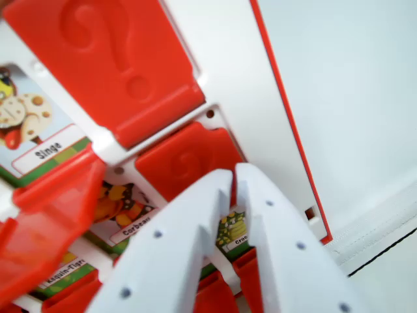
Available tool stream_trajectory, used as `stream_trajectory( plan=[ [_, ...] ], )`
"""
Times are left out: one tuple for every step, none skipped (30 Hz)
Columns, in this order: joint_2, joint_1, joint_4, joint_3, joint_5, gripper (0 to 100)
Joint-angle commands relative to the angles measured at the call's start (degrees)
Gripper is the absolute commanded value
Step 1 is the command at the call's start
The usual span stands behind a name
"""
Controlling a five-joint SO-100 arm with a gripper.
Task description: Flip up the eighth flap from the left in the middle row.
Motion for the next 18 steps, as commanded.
stream_trajectory(
  plan=[
    [0.6,-0.9,-1.6,-7.6,0.6,0],
    [0.4,-0.9,-1.6,-7.7,0.6,0],
    [0.4,-0.9,-1.6,-7.8,0.6,0],
    [0.3,-0.8,-1.6,-7.9,0.6,0],
    [0.3,-0.8,-1.6,-7.9,0.7,0],
    [0.3,-0.8,-1.6,-7.9,0.7,0],
    [0.3,-0.8,-1.6,-7.8,0.7,0],
    [0.4,-0.8,-1.5,-7.7,0.7,0],
    [0.5,-0.8,-1.4,-7.6,0.8,0],
    [0.8,-0.8,-1.2,-7.4,0.8,0],
    [1.1,-0.8,-1.1,-7.1,0.8,0],
    [1.3,-0.8,-1.1,-7.0,0.9,0],
    [1.8,-0.7,-1.0,-6.7,0.9,0],
    [2.3,-0.7,-0.9,-6.3,0.9,0],
    [3.0,-0.7,-0.8,-5.7,0.9,0],
    [3.9,-0.7,-0.7,-5.0,0.8,0],
    [4.8,-0.7,-0.7,-4.1,0.7,0],
    [6.0,-0.8,-0.5,-3.3,0.6,0]
  ],
)
